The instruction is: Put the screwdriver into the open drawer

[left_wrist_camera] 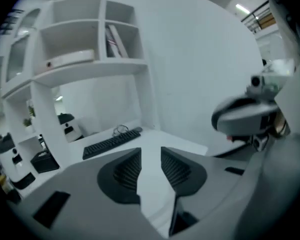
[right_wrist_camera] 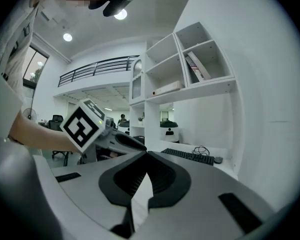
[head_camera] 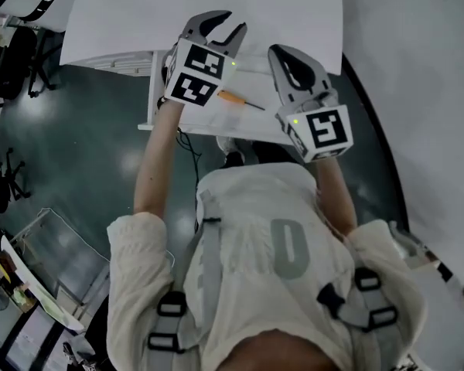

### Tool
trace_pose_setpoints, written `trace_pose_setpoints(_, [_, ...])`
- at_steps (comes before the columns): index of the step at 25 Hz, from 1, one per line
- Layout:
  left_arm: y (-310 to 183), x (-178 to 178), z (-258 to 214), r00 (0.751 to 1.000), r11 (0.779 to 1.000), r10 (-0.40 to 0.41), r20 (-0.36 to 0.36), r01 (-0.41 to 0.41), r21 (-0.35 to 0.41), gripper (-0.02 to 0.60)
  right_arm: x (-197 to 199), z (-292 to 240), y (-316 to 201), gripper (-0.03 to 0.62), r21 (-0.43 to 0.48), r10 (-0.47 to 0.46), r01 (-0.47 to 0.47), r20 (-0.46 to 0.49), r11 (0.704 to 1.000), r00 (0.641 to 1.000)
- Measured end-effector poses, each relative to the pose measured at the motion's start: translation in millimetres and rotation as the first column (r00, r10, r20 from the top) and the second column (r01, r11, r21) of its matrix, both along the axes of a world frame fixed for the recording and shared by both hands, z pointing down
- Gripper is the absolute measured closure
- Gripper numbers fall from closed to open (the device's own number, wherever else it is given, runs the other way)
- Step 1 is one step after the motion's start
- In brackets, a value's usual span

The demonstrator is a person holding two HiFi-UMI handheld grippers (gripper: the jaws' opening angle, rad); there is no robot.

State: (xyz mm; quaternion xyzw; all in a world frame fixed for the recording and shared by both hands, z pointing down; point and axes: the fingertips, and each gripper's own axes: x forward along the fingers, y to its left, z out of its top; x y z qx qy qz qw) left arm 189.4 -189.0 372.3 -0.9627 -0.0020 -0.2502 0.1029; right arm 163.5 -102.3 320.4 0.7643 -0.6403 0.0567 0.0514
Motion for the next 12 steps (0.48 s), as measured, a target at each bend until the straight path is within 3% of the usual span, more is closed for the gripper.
trace_pose_setpoints(1, [-8.4,-5.6,-22.3,0.994,0.998,-0.065,-0.083,0.063,-0.022,0.469,-0.3,-4.1,-3.8,0.588,0.008,-0.007,0.007,-0.007,1.000,1.000])
trace_pose_setpoints(3, [-22.8,-23.4,-64.4,0.954,0.985,-0.175,-0.244,0.172,-0.035,0.501,0.7,-8.0,-11.2,0.588,0.021,-0.035,0.036,-0.041,0.999,0.999])
trace_pose_setpoints(5, [-29.8,-47.0,-98.7,0.892,0.967,-0.240,-0.383,0.253,-0.017,0.522,1.7,-7.5,-17.0,0.589,0.030,-0.065,0.067,-0.083,0.997,0.994])
trace_pose_setpoints(8, [-23.5,-83.9,-135.6,0.783,0.951,-0.267,-0.562,0.308,-0.023,0.546,-9.6,-11.4,-21.9,0.589,0.042,-0.090,0.094,-0.087,0.995,0.992])
trace_pose_setpoints(10, [-20.1,-111.6,-145.9,0.717,0.932,-0.321,-0.619,0.354,-0.073,0.556,-24.0,-17.3,-25.9,0.588,0.055,-0.122,0.127,-0.089,0.990,0.989])
trace_pose_setpoints(12, [-18.8,-139.0,-144.7,0.674,0.906,-0.387,-0.629,0.403,-0.126,0.567,-40.2,-23.0,-29.9,0.588,0.065,-0.150,0.155,-0.066,0.986,0.986])
